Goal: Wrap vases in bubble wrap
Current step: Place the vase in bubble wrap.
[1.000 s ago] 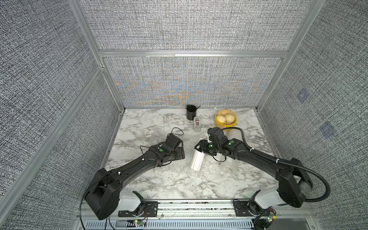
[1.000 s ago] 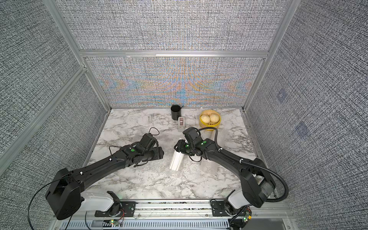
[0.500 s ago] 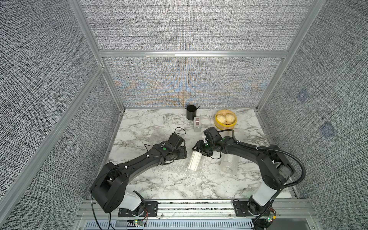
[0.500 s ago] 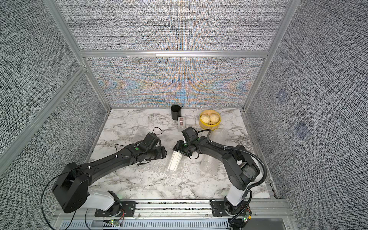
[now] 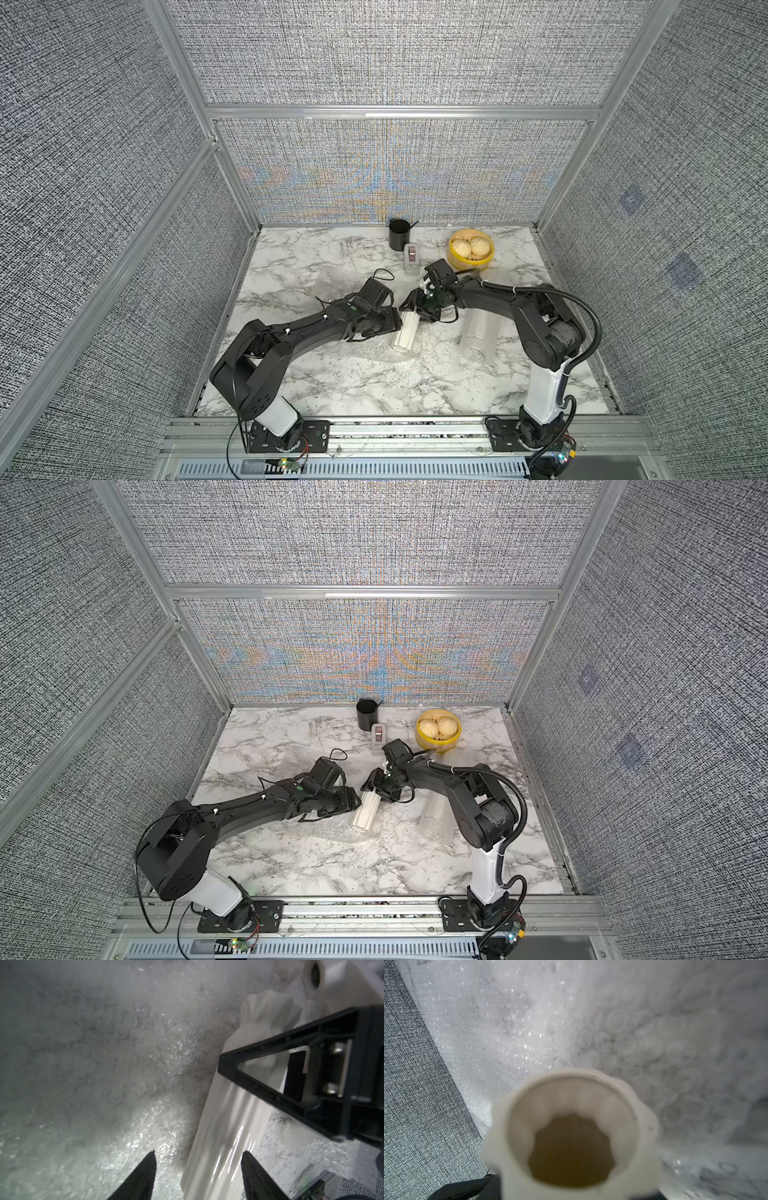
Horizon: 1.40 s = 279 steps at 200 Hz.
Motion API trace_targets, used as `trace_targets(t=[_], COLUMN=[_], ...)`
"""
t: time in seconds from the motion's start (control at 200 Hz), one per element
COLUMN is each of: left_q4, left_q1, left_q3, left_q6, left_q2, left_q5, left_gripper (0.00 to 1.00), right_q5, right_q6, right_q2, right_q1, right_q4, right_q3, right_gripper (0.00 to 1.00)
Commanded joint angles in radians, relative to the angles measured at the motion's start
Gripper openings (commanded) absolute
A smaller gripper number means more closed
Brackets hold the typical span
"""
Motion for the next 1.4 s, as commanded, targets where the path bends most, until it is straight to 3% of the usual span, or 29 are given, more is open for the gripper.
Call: trace_targets(t=[0.0,0.135,0.32,0.475,0.615,0.725,0.85,1.156,1.391], left_q4=[0.039,0.037,0.022,0.032,0.032,0.039,-0.004,-0.103,-0.104], left_q1=[0.000,0.000,0.002,0.002,0.003,0.002,0.003,0.003,0.003], left_q3=[0.011,0.019,0.037,0.037,0.061,0.058,0.094,0.181,0.179], left_q6=[-0.008,-0.008,0.005,0.006,0.012,0.006,0.041,0.117,0.110], left_q2=[0.022,0.037,0.045,0.051,0.080,0.076,0.087,0.171,0.182], left_q5=[0.038,0.037,0.041,0.036,0.054,0.043,0.017,-0.002,0.017], left_gripper=[0.66,0.65,0.65,0.65,0.65,0.65,0.65,0.65,0.64], right_q5=[0.036,0.016,-0.040,-0.021,-0.058,0.000,0.085,0.163,0.135], right_q6=[-0.037,-0.040,-0.087,-0.140,-0.184,-0.235,-0.300,-0.259,-0.210], right_q2=[0.014,0.000,-0.039,-0.107,-0.101,-0.158,-0.198,-0.202,-0.130], right_q1=[-0.002,-0.007,-0.013,-0.018,-0.032,-0.032,-0.032,0.010,0.024], right_q4=[-0.007,-0.016,-0.077,-0.149,-0.215,-0.270,-0.341,-0.263,-0.150], right_q3=[0.011,0.014,0.026,0.018,0.052,0.066,0.040,-0.087,-0.108], right_gripper=[0.35,0.43,0.72,0.85,0.89,0.90,0.89,0.63,0.47])
